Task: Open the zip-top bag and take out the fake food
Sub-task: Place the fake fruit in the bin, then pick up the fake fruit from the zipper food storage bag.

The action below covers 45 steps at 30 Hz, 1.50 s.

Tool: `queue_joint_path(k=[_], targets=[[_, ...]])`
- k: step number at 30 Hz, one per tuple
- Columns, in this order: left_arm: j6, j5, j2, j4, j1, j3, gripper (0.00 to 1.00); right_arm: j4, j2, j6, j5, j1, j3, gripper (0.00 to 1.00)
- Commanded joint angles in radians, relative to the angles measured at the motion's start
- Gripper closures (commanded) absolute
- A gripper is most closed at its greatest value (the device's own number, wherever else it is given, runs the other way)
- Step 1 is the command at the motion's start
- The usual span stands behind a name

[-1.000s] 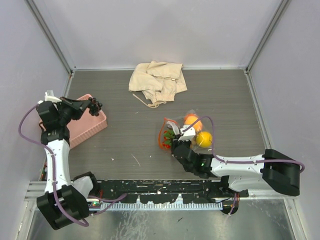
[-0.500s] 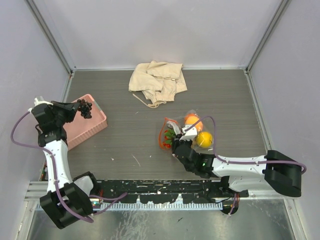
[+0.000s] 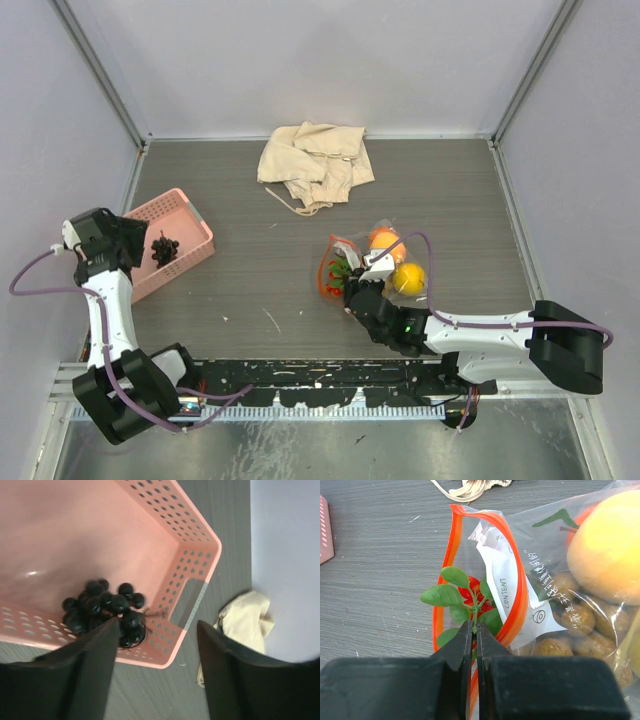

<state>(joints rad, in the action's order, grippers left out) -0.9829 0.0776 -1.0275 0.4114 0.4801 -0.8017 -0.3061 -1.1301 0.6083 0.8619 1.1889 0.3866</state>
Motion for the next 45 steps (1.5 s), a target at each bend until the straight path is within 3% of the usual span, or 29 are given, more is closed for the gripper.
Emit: queue_joint_path(k=[1,2,7,13,18,21,25,31,40,45], targets=[[-0.049,-0.159,-0.02,0.091,0.01,-0.067,0.13,-0.025,0.006,0.023,0.013,-0.003,0.004,0.99],[-0.049,-0.167,-0.026,0.102,0.009,-0.073,0.02,-0.025,0.005,0.025,0.012,-0.003,0.005,0.99],[-0.035,-0.173,-0.038,0.143,0.008,-0.104,0.02,-0.022,0.006,0.028,0.011,-0.003,0.005,0.99],[-0.01,-0.001,0.022,0.049,0.004,-0.054,0.02,-0.021,0.014,0.024,0.009,-0.003,0.006,0.99],[0.044,0.057,0.078,0.023,-0.019,-0.05,0.02,-0.015,0.027,0.019,0.006,-0.003,0.012,0.99],[0.086,0.134,0.104,-0.027,-0.06,-0.046,0.02,-0.008,0.038,0.01,0.007,-0.003,0.016,0.99],[0.13,0.343,0.124,-0.172,-0.126,-0.003,0.02,0.004,0.064,0.004,0.008,-0.004,0.014,0.99],[0.142,0.517,0.157,-0.358,-0.347,0.098,0.0,0.014,0.093,-0.009,0.009,-0.008,0.018,0.99],[0.143,0.428,0.266,-0.652,-0.704,0.302,0.04,0.045,0.138,-0.034,-0.01,-0.019,0.031,0.99],[0.157,0.322,0.251,-0.802,-0.895,0.402,0.05,0.056,0.15,-0.05,-0.044,-0.035,0.047,0.99]])
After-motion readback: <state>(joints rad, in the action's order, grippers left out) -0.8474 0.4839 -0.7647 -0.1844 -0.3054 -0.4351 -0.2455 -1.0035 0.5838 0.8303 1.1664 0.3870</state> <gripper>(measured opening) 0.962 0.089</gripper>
